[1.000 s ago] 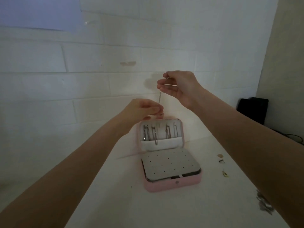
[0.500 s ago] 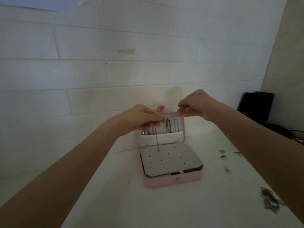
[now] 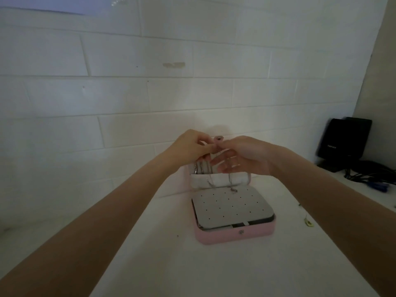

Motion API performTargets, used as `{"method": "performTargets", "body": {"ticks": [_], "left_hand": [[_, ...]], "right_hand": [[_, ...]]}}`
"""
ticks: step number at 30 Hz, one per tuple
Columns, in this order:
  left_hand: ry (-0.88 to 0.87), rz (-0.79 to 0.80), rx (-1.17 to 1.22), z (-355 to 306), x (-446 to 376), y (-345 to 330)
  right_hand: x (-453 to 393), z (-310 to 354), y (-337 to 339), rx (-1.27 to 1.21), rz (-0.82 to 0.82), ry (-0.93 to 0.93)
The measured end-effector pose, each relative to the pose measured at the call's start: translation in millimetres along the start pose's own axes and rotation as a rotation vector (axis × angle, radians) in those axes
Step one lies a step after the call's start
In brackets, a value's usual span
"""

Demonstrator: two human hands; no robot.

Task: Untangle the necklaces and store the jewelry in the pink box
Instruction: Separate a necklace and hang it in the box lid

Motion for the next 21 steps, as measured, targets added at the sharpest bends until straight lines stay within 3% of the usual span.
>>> {"method": "performTargets", "body": {"ticks": [12, 21], "left_hand": [[-0.112, -0.130, 0.099, 5, -13, 3], [-0.075, -0.176, 0.216, 13, -27, -9]], "right_hand": [[-8, 26, 24, 0.190, -0.462, 0.227], [-18, 31, 32, 0.190, -0.578, 0.272]]}}
Point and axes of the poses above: each hand's wrist, its own x-axis away from the middle knuckle, its own y-axis out of the back of the hand, z = x × y, the point moved 4 cm from there along -x, towards the middle knuckle, and after that the axes turned 2 degrees about y, right-handed, at the moved point
